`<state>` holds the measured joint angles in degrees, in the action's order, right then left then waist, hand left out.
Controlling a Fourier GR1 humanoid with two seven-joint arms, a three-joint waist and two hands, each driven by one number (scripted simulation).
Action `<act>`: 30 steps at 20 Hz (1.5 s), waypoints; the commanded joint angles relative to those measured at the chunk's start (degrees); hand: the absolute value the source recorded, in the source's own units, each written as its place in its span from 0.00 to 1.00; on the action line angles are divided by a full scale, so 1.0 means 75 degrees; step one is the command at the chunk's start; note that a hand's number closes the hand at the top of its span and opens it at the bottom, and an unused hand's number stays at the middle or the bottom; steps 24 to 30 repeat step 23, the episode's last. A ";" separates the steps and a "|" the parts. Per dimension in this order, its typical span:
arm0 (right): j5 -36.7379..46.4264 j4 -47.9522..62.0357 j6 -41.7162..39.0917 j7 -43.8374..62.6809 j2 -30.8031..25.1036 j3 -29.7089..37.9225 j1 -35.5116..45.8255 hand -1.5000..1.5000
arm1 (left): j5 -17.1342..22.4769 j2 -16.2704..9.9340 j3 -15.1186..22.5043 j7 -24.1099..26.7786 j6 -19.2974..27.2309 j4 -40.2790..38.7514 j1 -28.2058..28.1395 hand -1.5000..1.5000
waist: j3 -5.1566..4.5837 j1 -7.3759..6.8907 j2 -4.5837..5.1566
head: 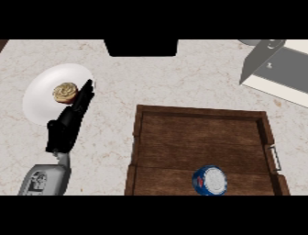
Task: Pick the bell pepper from the tray and place it in the tiered shelf
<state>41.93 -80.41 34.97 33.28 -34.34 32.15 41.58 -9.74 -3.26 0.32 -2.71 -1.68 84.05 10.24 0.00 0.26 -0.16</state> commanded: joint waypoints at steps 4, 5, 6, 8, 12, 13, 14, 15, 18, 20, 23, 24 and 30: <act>-0.0483 -0.1391 -0.0318 0.1027 -0.0840 0.1239 -0.0535 0.00 | 0.0049 0.0038 0.0088 0.0114 -0.0023 0.0495 -0.0761 0.50 | -0.0001 0.0071 -0.0048; -0.0389 -0.1968 -0.0376 0.1442 -0.0585 0.1309 -0.0897 0.00 | -0.0090 0.0047 0.0013 0.0085 0.0135 0.0071 -0.0228 0.50 | -0.0004 0.0145 -0.0035; -0.0601 -0.2035 -0.0538 0.1709 -0.0848 0.1631 -0.0738 0.00 | 0.0066 -0.0077 -0.0125 0.0113 -0.0022 -0.0007 -0.0255 0.50 | -0.0005 0.0166 -0.0041; -0.1032 -0.2198 -0.1249 0.2208 -0.1056 0.2193 -0.1243 0.00 | 0.0350 -0.0478 -0.0441 0.0253 -0.0379 0.0013 -0.0328 0.50 | -0.0004 0.0215 -0.0052; -0.1506 -0.3457 -0.2546 0.3110 -0.0870 0.2993 -0.2615 0.00 | 0.0171 -0.0199 -0.0299 0.0168 -0.0069 -0.0011 -0.0362 0.50 | -0.0002 0.0330 -0.0066; -0.1830 -0.3731 -0.2763 0.2873 -0.0646 0.3276 -0.3120 0.00 | 0.0078 -0.0042 -0.0084 0.0011 0.0007 0.0302 -0.0457 0.50 | 0.0005 0.0337 -0.0078; -0.2274 -0.3920 -0.3148 0.2894 -0.0718 0.3708 -0.3402 0.00 | 0.0170 -0.0175 -0.0263 -0.0099 -0.0014 0.0394 -0.0489 0.50 | 0.0008 0.0424 -0.0108; -0.2639 -0.4004 -0.3412 0.2764 -0.0855 0.4177 -0.3670 0.00 | 0.0303 -0.0279 -0.0333 0.0282 -0.0216 0.0214 -0.0641 0.50 | 0.0005 0.0422 -0.0094; -0.3510 -0.4639 -0.4157 0.2355 -0.0484 0.5211 -0.4691 0.00 | 0.0108 -0.0094 -0.0113 0.0229 -0.0040 0.0389 -0.0882 0.50 | 0.0009 0.0496 -0.0114; -0.4308 -0.4719 -0.4808 0.2152 -0.0178 0.5754 -0.5167 0.00 | 0.0115 -0.0146 -0.0334 0.0055 0.0107 0.0177 -0.0327 0.50 | 0.0009 0.0589 -0.0109; -0.5341 -0.4311 -0.5406 0.1415 -0.0002 0.7019 -0.5741 0.00 | 0.0021 0.0012 -0.0037 0.0164 0.0064 0.0313 -0.0784 0.50 | 0.0009 0.0345 -0.0071; -0.5341 -0.4311 -0.5406 0.1415 -0.0002 0.7019 -0.5741 0.00 | 0.0021 0.0012 -0.0037 0.0164 0.0064 0.0313 -0.0784 0.50 | 0.0009 0.0345 -0.0071; -0.5341 -0.4311 -0.5406 0.1415 -0.0002 0.7019 -0.5741 0.00 | 0.0021 0.0012 -0.0037 0.0164 0.0064 0.0313 -0.0784 0.50 | 0.0009 0.0345 -0.0071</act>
